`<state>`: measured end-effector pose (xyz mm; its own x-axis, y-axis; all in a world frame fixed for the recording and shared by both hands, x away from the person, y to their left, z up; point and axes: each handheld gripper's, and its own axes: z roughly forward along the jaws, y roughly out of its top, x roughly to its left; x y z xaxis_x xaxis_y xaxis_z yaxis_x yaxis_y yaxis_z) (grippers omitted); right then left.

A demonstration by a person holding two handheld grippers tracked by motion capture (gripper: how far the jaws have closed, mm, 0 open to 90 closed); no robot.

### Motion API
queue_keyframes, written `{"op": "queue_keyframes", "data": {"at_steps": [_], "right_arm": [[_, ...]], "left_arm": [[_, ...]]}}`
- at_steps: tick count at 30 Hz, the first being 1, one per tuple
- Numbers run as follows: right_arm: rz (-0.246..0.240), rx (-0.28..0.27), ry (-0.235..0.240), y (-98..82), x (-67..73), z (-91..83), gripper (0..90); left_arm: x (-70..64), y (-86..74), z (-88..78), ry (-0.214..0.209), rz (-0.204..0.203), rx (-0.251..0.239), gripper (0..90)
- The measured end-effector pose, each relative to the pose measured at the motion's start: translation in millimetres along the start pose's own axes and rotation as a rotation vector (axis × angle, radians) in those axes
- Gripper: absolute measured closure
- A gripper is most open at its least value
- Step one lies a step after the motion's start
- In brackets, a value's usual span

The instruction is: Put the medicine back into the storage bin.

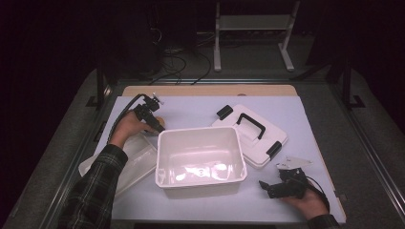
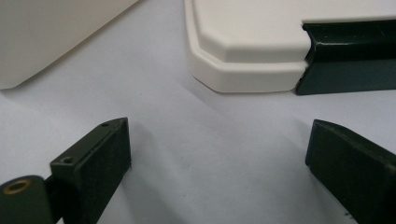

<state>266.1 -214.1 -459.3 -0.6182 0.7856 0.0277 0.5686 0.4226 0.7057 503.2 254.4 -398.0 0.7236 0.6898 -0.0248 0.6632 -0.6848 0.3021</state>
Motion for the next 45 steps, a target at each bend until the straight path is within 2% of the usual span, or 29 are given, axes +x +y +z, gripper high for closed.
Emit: {"op": "queue_keyframes", "data": {"at_steps": [17, 27, 38, 45], "right_arm": [[0.000, 0.000, -0.001, 0.1, 0.1, 0.0, 6.3], [-0.002, 0.000, -0.001, 0.0, 0.1, 0.0, 6.3], [-0.002, 0.000, -0.001, 0.1, 0.1, 0.0, 6.3], [-0.001, -0.001, -0.001, 0.1, 0.1, 0.0, 6.2]], "left_arm": [[-6.9, 2.1, -53.3, 0.026, 0.026, -0.030, 19.5], [-18.4, 5.1, -84.8, 0.025, 0.049, -0.039, 19.5], [-38.1, 3.7, -117.5, -0.016, 0.119, -0.071, 19.5], [-57.7, 3.4, -133.3, -0.048, 0.176, -0.093, 19.5]]}}
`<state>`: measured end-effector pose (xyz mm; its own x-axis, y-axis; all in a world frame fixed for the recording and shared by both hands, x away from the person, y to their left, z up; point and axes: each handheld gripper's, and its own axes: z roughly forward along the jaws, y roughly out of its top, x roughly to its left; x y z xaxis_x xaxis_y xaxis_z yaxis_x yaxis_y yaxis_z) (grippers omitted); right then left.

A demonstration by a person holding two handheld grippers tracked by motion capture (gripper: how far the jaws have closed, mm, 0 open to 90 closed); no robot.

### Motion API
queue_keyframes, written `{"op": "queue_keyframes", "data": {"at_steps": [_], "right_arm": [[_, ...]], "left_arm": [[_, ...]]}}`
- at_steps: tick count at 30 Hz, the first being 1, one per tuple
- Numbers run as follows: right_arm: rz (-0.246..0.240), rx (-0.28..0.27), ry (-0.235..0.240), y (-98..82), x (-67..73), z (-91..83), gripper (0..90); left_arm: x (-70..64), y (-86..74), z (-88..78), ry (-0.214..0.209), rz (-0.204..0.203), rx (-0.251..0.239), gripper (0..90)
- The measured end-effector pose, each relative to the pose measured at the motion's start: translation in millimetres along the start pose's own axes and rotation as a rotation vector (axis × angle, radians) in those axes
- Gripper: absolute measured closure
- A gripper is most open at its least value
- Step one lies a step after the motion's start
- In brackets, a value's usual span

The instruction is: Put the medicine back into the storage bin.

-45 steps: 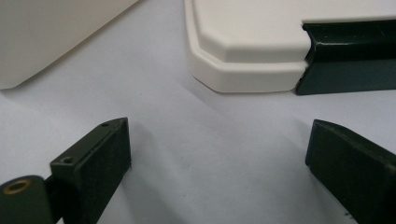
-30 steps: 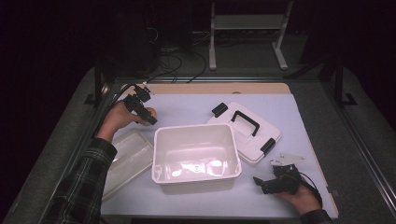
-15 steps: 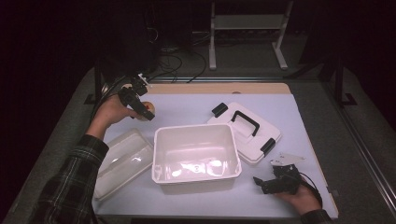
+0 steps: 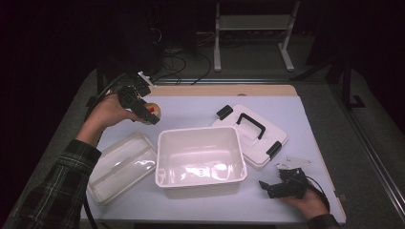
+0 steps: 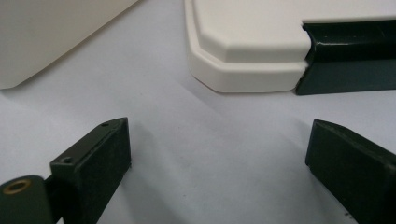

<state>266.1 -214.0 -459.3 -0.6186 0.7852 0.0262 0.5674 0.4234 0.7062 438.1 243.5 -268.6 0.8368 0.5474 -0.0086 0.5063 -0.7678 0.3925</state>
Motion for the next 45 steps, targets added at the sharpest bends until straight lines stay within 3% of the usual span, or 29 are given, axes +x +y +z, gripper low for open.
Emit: {"op": "queue_keyframes", "data": {"at_steps": [12, 23, 37, 45], "right_arm": [[-0.001, 0.000, -0.001, 0.0, 0.0, 0.0, 6.3], [0.002, 0.001, 0.000, 0.0, 0.1, -0.1, 6.3], [0.003, 0.001, 0.000, 0.0, 0.3, -0.1, 6.3], [0.002, 0.002, -0.001, 0.0, 0.2, -0.1, 6.3]], "left_arm": [[-43.8, 8.5, -11.8, -0.043, 0.131, -0.014, 19.5], [-76.9, 11.0, -3.9, -0.090, 0.234, -0.011, 19.5], [-104.5, 5.3, 27.4, -0.138, 0.305, 0.035, 19.4], [-110.4, -0.8, 40.0, -0.145, 0.323, 0.058, 19.4]]}}
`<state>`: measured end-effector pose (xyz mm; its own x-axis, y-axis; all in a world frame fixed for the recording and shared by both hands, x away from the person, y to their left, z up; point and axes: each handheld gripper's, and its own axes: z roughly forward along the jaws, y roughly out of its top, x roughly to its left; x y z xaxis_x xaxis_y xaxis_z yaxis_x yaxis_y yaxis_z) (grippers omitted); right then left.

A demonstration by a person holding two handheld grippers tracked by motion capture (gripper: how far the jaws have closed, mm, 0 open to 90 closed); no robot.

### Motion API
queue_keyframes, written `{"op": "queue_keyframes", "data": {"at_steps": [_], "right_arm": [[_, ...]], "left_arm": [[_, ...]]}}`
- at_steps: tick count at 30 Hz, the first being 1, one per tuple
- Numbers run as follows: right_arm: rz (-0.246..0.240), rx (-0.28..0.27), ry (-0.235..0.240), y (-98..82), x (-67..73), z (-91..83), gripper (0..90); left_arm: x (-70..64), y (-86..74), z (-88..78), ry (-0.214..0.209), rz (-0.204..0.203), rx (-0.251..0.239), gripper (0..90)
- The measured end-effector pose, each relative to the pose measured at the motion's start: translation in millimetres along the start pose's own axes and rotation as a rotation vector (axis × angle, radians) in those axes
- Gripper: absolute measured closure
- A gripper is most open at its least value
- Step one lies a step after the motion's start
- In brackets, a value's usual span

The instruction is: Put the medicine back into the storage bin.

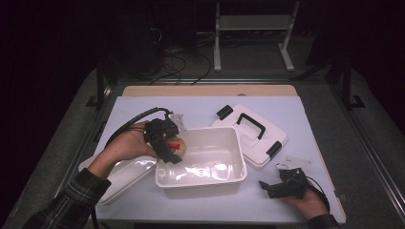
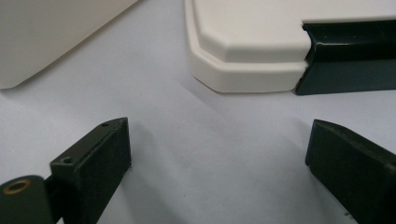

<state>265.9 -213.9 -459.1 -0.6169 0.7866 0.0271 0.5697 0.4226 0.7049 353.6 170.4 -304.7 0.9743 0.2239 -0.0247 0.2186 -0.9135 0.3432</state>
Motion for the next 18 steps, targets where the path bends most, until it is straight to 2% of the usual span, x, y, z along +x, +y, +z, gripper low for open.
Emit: {"op": "queue_keyframes", "data": {"at_steps": [11, 18], "right_arm": [[0.000, 0.000, 0.000, 0.0, 0.0, 0.0, 6.3], [0.001, -0.001, 0.001, 0.0, 0.1, 0.0, 6.3]], "left_arm": [[-5.1, -6.0, 12.7, -0.006, 0.014, 0.016, 19.4], [-4.5, -7.2, 14.8, -0.010, 0.006, 0.026, 19.3]]}}
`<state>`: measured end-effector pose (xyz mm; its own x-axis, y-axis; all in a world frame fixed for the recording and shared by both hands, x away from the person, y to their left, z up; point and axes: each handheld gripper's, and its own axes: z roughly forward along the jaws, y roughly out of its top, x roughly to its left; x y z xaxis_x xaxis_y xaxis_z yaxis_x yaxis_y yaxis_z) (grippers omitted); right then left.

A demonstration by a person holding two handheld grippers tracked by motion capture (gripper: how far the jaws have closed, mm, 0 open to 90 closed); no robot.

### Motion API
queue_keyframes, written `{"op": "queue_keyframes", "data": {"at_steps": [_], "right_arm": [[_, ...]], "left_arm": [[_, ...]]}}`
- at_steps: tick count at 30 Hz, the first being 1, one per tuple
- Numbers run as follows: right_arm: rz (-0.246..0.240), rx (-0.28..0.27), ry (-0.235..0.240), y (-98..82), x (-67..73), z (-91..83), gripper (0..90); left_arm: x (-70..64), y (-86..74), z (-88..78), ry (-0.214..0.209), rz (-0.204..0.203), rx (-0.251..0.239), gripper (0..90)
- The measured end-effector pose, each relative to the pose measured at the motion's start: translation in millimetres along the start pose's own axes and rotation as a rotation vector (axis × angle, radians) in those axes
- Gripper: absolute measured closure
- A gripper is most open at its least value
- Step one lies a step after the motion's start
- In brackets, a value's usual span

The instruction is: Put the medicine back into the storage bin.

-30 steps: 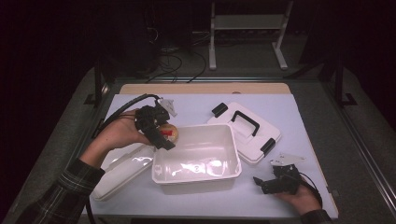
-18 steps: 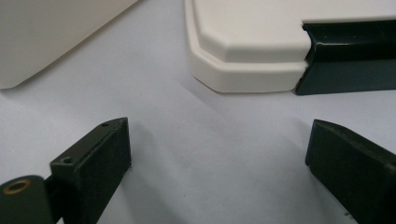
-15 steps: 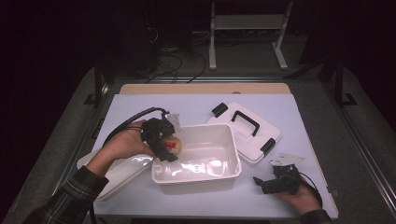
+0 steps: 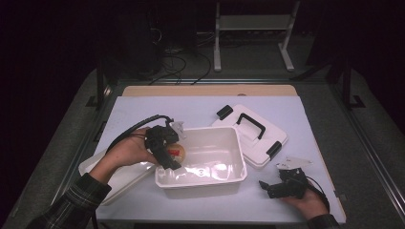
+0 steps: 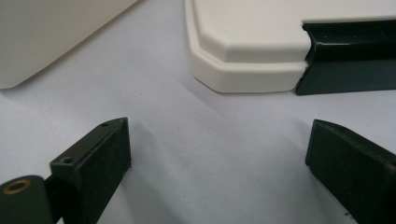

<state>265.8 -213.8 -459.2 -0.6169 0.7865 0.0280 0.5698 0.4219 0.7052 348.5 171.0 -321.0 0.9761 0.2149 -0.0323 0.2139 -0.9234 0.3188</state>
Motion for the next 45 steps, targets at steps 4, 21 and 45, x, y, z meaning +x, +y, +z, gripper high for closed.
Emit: {"op": "queue_keyframes", "data": {"at_steps": [4, 21, 45], "right_arm": [[0.000, 0.000, 0.000, 0.0, 0.0, 0.0, 6.3], [-0.002, 0.001, -0.001, 0.0, -0.1, 0.0, 6.3], [-0.002, 0.000, -0.001, 0.0, -0.1, 0.0, 6.3]], "left_arm": [[-1.2, 0.9, 2.3, 0.008, 0.008, 0.013, 19.2], [-1.6, -7.0, -23.0, 0.026, -0.030, -0.069, 16.8], [12.1, -81.9, -68.3, 0.122, -0.210, -0.120, 16.9]]}}
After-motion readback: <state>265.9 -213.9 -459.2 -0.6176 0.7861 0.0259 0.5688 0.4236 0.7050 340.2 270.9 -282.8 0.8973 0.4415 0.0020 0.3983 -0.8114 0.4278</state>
